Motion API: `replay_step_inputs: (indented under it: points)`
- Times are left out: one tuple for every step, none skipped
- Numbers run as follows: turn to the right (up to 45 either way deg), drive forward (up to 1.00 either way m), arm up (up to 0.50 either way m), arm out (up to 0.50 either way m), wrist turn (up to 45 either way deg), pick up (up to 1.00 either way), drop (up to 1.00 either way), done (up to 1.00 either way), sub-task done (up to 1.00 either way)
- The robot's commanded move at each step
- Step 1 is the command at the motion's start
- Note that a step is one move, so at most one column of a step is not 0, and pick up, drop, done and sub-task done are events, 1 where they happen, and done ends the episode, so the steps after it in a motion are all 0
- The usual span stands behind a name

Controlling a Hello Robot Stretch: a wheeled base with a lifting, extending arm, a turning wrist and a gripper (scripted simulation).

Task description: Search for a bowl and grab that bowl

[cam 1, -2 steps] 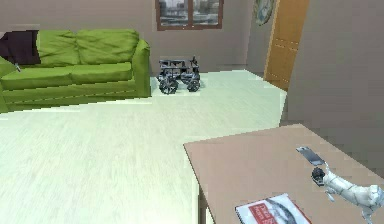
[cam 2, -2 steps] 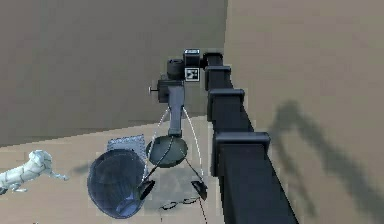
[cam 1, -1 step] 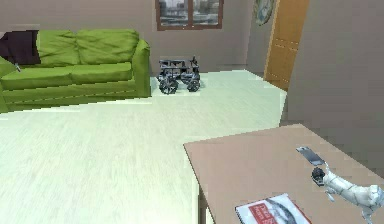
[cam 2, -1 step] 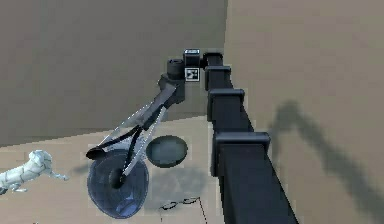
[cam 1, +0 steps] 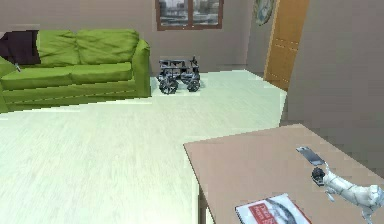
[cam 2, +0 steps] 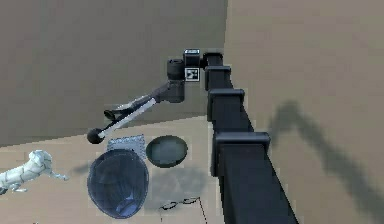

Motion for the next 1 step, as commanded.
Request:
replay_step_inputs:
  points:
    - [0.0,0.00,0.00,0.00,45.0,0.00,0.00,0.00,0.00]
